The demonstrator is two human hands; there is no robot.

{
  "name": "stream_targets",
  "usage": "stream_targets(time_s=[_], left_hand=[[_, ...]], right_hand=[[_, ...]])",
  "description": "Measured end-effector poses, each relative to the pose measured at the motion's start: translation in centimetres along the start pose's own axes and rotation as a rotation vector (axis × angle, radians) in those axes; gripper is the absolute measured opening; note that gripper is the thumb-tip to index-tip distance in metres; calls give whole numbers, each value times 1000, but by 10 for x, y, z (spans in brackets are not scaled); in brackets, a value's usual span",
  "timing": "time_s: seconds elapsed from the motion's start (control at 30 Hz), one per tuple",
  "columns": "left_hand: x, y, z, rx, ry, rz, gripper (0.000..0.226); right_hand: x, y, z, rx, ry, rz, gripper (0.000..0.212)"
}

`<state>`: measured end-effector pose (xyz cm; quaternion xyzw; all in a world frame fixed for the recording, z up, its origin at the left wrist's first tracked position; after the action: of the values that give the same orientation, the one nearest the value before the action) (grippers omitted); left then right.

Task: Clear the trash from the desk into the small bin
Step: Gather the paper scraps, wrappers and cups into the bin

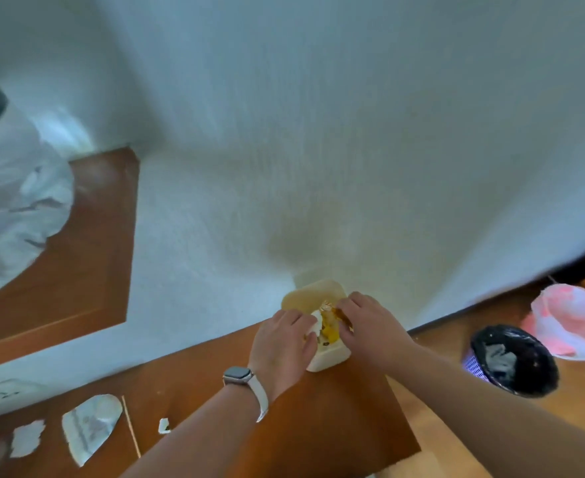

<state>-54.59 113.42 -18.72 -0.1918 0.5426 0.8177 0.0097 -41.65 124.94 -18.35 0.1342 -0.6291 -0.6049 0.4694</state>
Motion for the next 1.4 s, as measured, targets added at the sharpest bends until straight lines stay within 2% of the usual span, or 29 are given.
stream_targets(time_s=[0.17, 0.27, 0.4, 0.57, 0.67, 0.73, 0.97, 1.1, 1.23, 1.4], left_hand=[[-6, -8, -5, 42, 47, 65, 23], [-4, -3, -15, 20, 97, 91, 25], [4, 11, -35, 39, 139, 157, 30], [28, 29, -80, 48, 266, 249, 33], [51, 37, -112, 63, 328, 282, 38], [68, 39, -136, 131, 379, 306, 47], [138, 57, -218, 267, 586, 336, 52], [181, 64, -252, 276, 679, 311, 53], [214, 62, -276, 301, 689, 287, 55], [246, 55, -280, 301, 588, 273, 53]], right_hand=[[-8, -13, 12, 79, 92, -5, 21], [-12, -19, 16, 110, 133, 8, 31], [-8, -22, 26, 127, 226, -22, 25], [24, -39, 28, 183, 359, -8, 40], [54, -46, 22, 179, 466, 3, 35], [73, -53, 16, 173, 527, 5, 32], [132, -96, -9, 303, 519, -48, 42], [166, -131, -20, 366, 484, -76, 46], [200, -170, -32, 440, 501, -119, 46], [243, -215, -37, 491, 495, -183, 46]])
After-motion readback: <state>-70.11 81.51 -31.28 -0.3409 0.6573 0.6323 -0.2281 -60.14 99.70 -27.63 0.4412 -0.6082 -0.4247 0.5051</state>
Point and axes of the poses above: each hand's wrist, its own z-axis towards the middle knuckle, its own y-axis out of the back of the hand, x = y × z, the point moved 3 cm from there along z, towards the middle knuckle, and after that the axes turned 9 degrees about -x, right-handed, at the moved point
